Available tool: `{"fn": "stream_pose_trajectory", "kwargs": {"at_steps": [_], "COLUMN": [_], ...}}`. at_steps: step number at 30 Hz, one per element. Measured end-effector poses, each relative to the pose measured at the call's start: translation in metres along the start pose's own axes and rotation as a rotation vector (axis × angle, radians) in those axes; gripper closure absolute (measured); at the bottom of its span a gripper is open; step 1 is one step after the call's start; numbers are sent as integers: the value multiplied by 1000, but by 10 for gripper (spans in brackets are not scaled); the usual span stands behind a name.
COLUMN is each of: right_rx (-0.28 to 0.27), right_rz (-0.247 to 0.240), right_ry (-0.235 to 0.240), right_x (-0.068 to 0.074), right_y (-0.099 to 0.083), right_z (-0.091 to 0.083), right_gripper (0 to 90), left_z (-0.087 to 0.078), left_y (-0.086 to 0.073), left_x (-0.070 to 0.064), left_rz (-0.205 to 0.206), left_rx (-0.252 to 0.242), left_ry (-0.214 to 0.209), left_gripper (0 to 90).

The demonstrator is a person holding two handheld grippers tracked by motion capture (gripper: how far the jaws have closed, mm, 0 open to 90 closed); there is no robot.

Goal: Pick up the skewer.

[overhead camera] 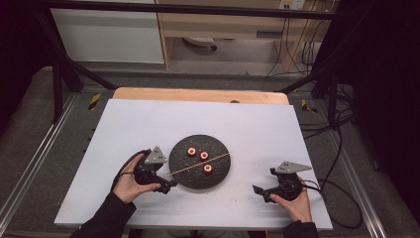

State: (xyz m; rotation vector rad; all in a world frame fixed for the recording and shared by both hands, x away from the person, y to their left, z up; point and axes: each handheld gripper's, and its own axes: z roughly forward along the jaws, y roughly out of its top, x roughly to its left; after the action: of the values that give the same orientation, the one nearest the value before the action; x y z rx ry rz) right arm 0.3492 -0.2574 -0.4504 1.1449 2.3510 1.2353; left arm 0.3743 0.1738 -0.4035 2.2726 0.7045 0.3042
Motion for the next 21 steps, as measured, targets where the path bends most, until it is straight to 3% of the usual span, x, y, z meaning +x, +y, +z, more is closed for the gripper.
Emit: {"fn": "stream_pose_trajectory", "kwargs": {"at_steps": [12,21], "right_rx": [2,8], "right_rz": [-1,-7], "right_ry": [0,0], "right_x": [1,1], "right_y": [0,0], "right_z": [0,2], "right_gripper": [6,6], "left_z": [13,30], "left_y": [13,26], "left_x": [-2,-5], "left_rz": [21,48], "left_rx": [38,103], "left_ry": [2,2], "left_gripper": [106,227]}}
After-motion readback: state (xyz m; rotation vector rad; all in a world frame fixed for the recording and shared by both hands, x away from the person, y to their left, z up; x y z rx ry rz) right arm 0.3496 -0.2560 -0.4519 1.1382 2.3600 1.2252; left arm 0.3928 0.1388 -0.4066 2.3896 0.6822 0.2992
